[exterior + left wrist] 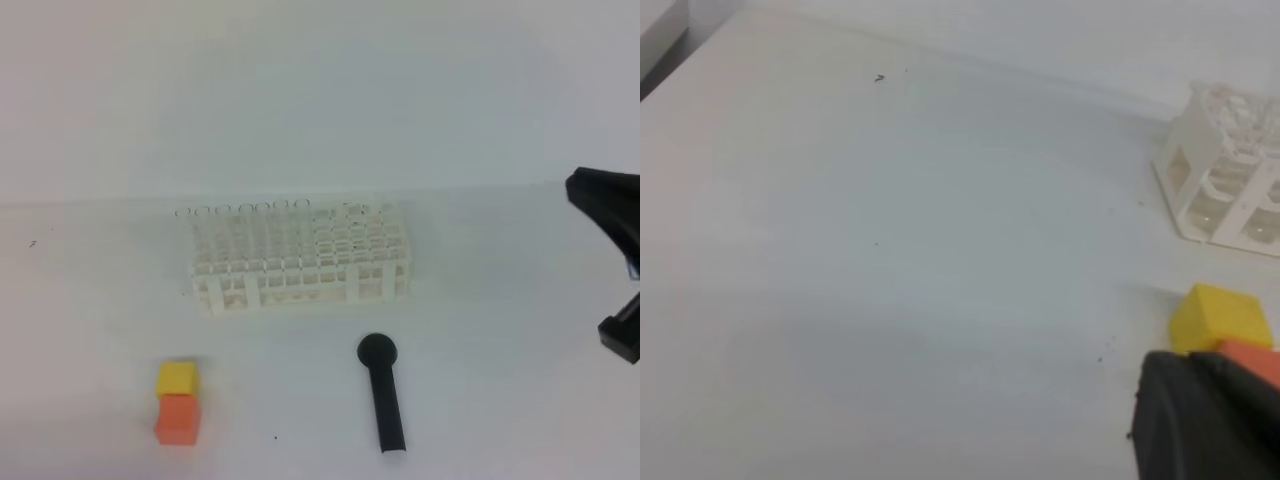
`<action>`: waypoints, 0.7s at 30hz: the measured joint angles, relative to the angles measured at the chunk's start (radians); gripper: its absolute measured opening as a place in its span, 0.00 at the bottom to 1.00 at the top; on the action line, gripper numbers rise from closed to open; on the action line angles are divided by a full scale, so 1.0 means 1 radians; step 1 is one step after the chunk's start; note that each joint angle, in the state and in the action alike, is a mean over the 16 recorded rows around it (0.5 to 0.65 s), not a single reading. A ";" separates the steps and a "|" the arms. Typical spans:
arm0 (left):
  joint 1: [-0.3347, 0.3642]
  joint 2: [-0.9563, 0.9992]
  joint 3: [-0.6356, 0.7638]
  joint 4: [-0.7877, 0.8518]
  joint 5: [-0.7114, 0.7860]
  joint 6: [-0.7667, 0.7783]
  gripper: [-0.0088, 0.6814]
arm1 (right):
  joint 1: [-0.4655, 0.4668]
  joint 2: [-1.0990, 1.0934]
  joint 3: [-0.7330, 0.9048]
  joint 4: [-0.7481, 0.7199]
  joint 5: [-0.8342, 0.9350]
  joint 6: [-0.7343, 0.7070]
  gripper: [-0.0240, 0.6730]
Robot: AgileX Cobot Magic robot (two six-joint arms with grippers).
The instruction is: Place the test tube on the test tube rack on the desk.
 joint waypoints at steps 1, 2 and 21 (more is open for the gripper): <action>-0.001 0.000 0.000 0.000 0.000 0.000 0.01 | -0.022 -0.012 0.002 0.005 0.016 0.002 0.03; -0.001 0.000 0.000 0.001 0.000 0.000 0.01 | -0.047 -0.027 0.004 0.009 0.035 0.004 0.03; -0.007 0.000 0.000 0.002 0.000 0.000 0.01 | -0.614 -0.630 0.391 0.078 0.163 0.032 0.03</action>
